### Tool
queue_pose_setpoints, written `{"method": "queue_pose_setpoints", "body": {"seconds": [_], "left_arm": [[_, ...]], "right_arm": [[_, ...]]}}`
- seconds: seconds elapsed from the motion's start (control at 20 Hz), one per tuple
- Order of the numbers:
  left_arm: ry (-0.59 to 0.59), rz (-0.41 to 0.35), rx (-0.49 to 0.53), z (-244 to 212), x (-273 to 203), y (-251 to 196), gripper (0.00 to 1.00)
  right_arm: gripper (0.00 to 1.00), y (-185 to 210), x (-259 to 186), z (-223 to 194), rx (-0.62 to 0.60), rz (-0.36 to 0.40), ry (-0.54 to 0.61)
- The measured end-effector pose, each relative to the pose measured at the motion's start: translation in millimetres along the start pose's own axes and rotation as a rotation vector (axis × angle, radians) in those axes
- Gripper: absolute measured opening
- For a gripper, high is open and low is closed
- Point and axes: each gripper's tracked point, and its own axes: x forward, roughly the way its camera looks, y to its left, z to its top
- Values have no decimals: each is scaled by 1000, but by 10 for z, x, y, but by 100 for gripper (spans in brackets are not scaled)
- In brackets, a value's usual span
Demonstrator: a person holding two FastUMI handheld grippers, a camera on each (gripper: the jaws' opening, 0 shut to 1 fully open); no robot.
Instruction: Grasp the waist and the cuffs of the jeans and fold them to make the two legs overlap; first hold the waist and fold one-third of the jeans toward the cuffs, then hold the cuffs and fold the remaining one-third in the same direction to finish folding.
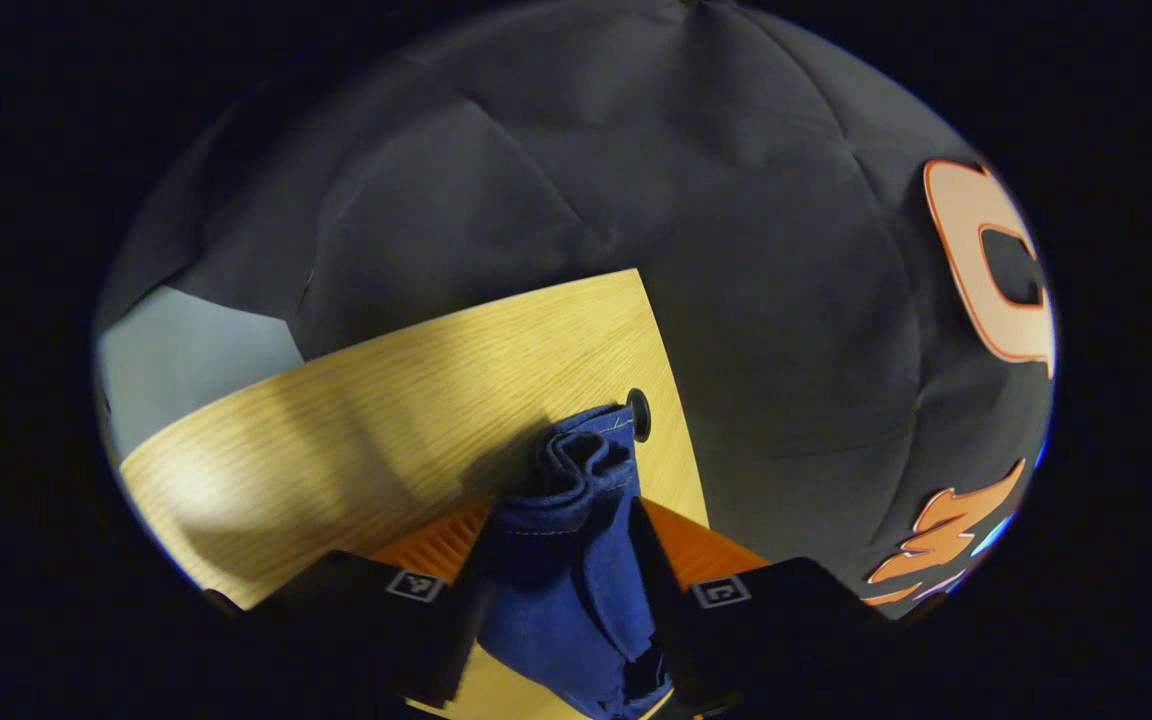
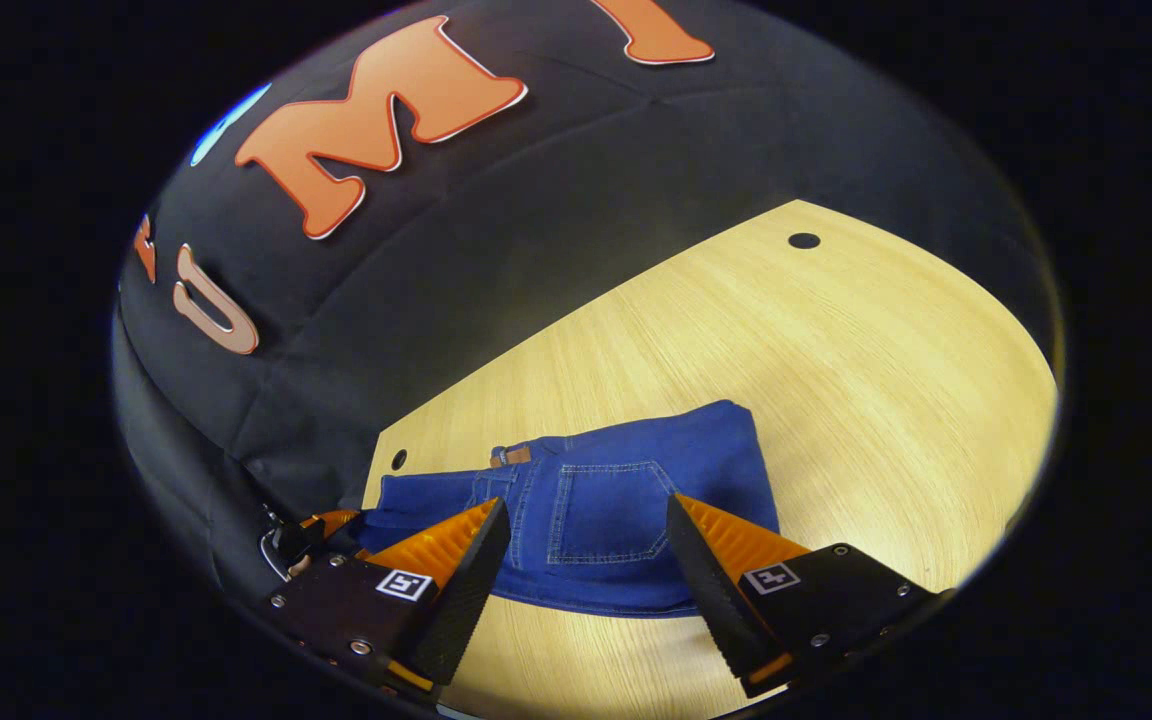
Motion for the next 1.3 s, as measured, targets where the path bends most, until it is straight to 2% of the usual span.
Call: {"method": "queue_pose_setpoints", "body": {"seconds": [0.05,0.1,0.15,0.2,0.25,0.3,0.55,0.75,0.9,1.05,1.3], "left_arm": [[27,30,26,-81,59,28,49],[11,22,30,-37,79,32,23],[20,33,47,-80,145,21,25],[5,62,55,-106,83,25,17],[-7,59,68,-139,66,-42,16],[-30,44,95,-79,-9,-121,10],[-122,-79,233,-74,-629,-893,9],[-140,-158,320,-467,-1061,-1771,8],[-147,-212,406,-997,-1284,-2432,9],[-146,-234,521,-1578,-1401,-2989,8],[-113,-256,661,-2660,-1435,-3530,8]], "right_arm": [[97,2,-7,-2,11,0,3],[97,-4,-11,-1,21,-2,1],[97,-18,-7,6,28,-8,-4],[97,-36,-14,7,35,-13,-5],[97,-41,-15,12,41,-18,-6],[97,-39,-14,8,47,-20,-5],[97,-128,-63,108,49,3,-16],[97,-256,-197,317,67,54,-37],[97,-433,-306,532,80,85,-52],[97,-681,-457,784,103,113,-68],[97,-1251,-746,1195,85,123,-113]]}}
